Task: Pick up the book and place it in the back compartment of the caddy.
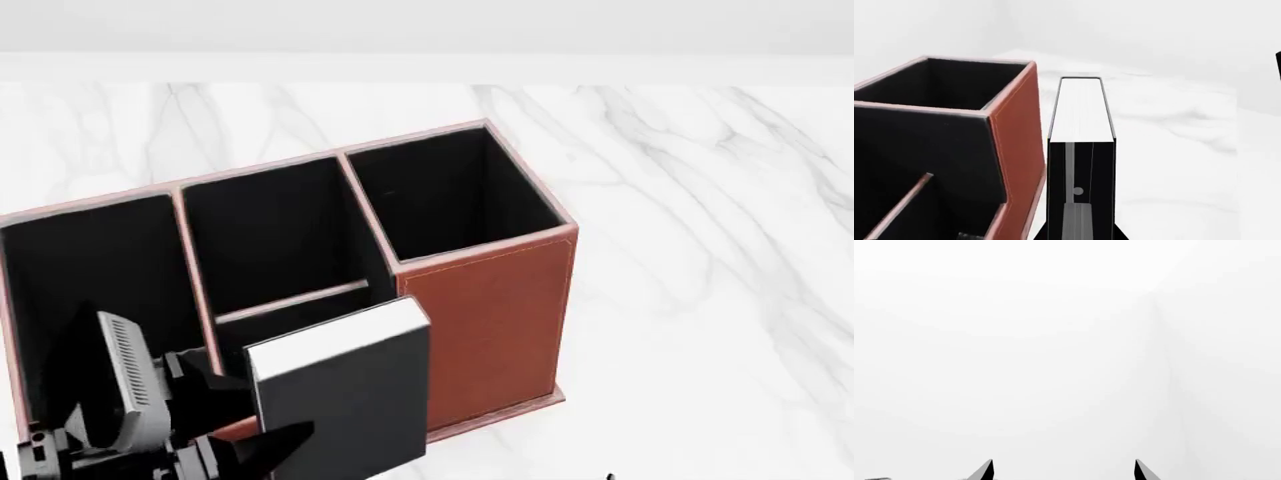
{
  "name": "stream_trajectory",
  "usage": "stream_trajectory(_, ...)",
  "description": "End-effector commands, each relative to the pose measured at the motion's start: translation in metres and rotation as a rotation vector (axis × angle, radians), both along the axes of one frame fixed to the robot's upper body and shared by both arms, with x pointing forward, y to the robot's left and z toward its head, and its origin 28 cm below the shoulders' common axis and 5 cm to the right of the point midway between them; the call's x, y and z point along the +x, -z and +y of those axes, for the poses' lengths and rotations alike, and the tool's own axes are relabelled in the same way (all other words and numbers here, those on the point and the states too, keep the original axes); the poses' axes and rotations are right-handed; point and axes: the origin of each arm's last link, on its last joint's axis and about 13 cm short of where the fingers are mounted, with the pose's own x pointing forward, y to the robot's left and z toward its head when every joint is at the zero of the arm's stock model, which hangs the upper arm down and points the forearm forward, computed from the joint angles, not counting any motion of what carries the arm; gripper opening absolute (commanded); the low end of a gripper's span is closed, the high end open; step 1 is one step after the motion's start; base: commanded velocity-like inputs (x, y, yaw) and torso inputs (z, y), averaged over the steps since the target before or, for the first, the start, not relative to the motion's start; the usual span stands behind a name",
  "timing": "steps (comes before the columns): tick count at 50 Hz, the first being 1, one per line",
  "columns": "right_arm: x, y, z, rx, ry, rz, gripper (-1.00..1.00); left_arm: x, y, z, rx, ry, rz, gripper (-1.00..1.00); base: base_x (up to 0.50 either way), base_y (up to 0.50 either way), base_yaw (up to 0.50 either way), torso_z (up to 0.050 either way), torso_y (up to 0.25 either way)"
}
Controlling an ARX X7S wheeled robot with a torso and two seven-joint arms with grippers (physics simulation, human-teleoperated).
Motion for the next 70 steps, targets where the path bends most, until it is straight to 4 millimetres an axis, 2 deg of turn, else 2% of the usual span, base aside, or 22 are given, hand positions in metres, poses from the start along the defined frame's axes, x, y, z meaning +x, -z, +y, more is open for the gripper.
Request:
stream_trajectory(1,0.0,0.001,0.001,-0.006,0.0,0.004,1.0,-0.003,-0.026,-0.003,0.057,-0.024,-0.085,-1.0,0.0,0.0,0.0,0.0,0.0)
stream_trajectory(10,0.001,0.001,0.001,-0.012,0.016,0.019,1.0,-0.01,-0.037,0.001,0.096,-0.053,-0.131,-1.0,0.0,0.0,0.0,0.0,0.001)
stream_trajectory(36,0.001,0.001,0.001,-0.02,0.029,0.029,1.0,-0.01,-0.037,0.002,0.101,-0.062,-0.133,-1.0,0.0,0.0,0.0,0.0,0.001)
stream_trajectory(37,0.001,0.001,0.002,-0.02,0.023,0.027,1.0,-0.006,-0.037,0.005,0.087,-0.026,-0.073,-1.0,0.0,0.0,0.0,0.0,0.0)
stream_trajectory(41,0.0,0.002,0.002,-0.022,0.016,0.02,1.0,0.001,-0.035,0.011,0.027,-0.019,-0.047,-1.0,0.0,0.0,0.0,0.0,0.003)
stream_trajectory(46,0.0,0.001,0.002,-0.021,0.014,0.017,1.0,0.004,-0.032,0.01,0.05,-0.048,-0.056,-1.0,0.0,0.0,0.0,0.002,0.0)
stream_trajectory(50,-0.001,0.001,0.002,-0.022,0.013,0.015,1.0,0.005,-0.031,0.009,0.02,0.005,-0.044,-1.0,0.0,0.0,0.0,0.0,0.002)
stream_trajectory(52,-0.001,0.001,0.002,-0.023,0.012,0.014,1.0,0.005,-0.03,0.01,0.041,-0.036,-0.052,-1.0,0.0,0.0,0.0,0.0,0.0)
stream_trajectory(53,-0.001,0.001,0.002,-0.024,0.011,0.014,1.0,0.005,-0.031,0.01,-0.001,0.01,-0.046,-1.0,0.0,0.0,0.0,0.0,0.0)
stream_trajectory(70,0.0,0.002,0.002,-0.022,0.01,0.012,1.0,0.008,-0.034,0.023,-0.039,0.007,-0.105,-1.0,0.0,0.0,0.0,0.0,0.001)
